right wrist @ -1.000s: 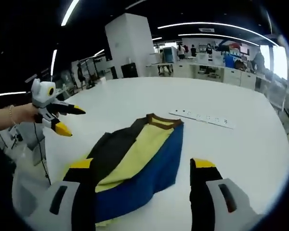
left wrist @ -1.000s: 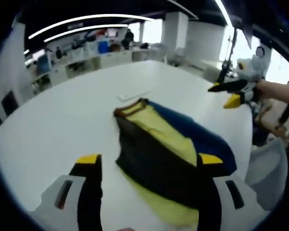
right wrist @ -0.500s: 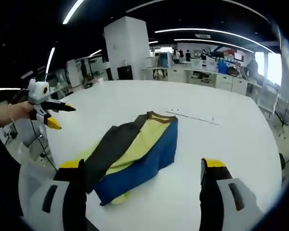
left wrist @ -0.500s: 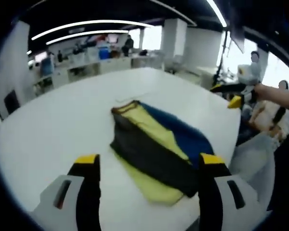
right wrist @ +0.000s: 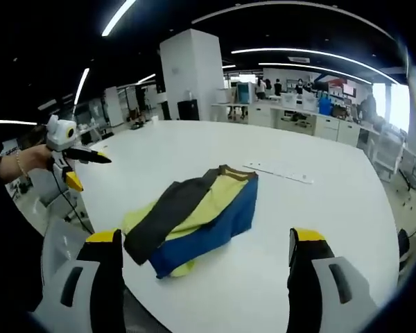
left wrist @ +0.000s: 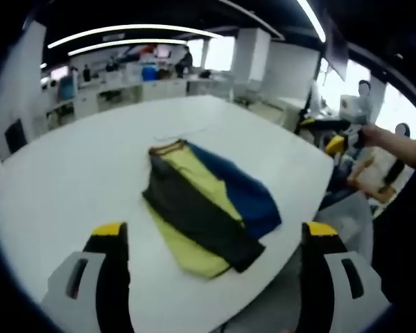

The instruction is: Fold the garment on the visible template until the final outline fits inside the template.

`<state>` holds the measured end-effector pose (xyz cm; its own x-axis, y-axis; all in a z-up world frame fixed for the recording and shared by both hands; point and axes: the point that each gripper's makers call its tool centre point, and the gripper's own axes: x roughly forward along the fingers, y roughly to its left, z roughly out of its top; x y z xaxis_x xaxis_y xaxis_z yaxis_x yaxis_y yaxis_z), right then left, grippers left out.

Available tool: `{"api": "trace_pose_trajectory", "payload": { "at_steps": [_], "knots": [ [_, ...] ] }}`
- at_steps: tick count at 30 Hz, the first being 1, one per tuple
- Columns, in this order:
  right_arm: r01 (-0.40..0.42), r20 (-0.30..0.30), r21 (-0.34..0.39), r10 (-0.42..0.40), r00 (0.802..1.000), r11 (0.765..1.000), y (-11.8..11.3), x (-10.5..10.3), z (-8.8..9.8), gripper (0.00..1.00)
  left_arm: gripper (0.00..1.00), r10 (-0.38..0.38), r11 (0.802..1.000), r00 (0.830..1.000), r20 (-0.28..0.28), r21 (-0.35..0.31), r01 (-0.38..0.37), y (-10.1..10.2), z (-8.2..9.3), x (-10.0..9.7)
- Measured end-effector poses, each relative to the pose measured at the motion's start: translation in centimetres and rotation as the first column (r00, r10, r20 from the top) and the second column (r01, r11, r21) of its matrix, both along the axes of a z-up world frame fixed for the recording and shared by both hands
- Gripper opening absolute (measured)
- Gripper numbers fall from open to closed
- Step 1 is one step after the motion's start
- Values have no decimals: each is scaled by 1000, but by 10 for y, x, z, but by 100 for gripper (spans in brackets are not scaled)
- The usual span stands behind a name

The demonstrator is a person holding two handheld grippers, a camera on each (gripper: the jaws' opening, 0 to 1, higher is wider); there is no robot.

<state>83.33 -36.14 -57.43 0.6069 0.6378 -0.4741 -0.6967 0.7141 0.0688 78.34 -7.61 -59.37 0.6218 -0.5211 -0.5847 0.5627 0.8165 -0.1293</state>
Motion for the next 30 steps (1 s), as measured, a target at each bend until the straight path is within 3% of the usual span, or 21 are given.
{"api": "trace_pose_trajectory", "payload": {
  "at_steps": [6, 8, 11, 14, 26, 30],
  "knots": [
    [-27, -5, -25, 27, 1000, 999, -16, -14, -10, 100, 99, 73, 997, 997, -9, -32, -74, -7, 3, -12],
    [-25, -39, -5, 24, 999, 1000, -18, -23, -15, 100, 99, 73, 997, 997, -17, -18, -73, -7, 4, -17],
    [-13, -33, 7, 13, 999, 1000, -20, -28, -19, 100, 99, 68, 998, 998, -9, -4, -68, -2, 3, -21],
    [15, -58, 3, -15, 998, 1000, -23, -32, -24, 100, 99, 66, 998, 997, -48, 4, -66, 4, -4, -25],
    [-61, 32, -138, 66, 997, 989, 0, -42, -34, 100, 99, 36, 999, 998, -57, 10, -35, 14, -13, -28],
    [-58, 28, -134, 62, 998, 989, 6, -41, -38, 97, 99, 5, 1000, 999, -54, 7, -5, 11, -10, -27]
  ]
}}
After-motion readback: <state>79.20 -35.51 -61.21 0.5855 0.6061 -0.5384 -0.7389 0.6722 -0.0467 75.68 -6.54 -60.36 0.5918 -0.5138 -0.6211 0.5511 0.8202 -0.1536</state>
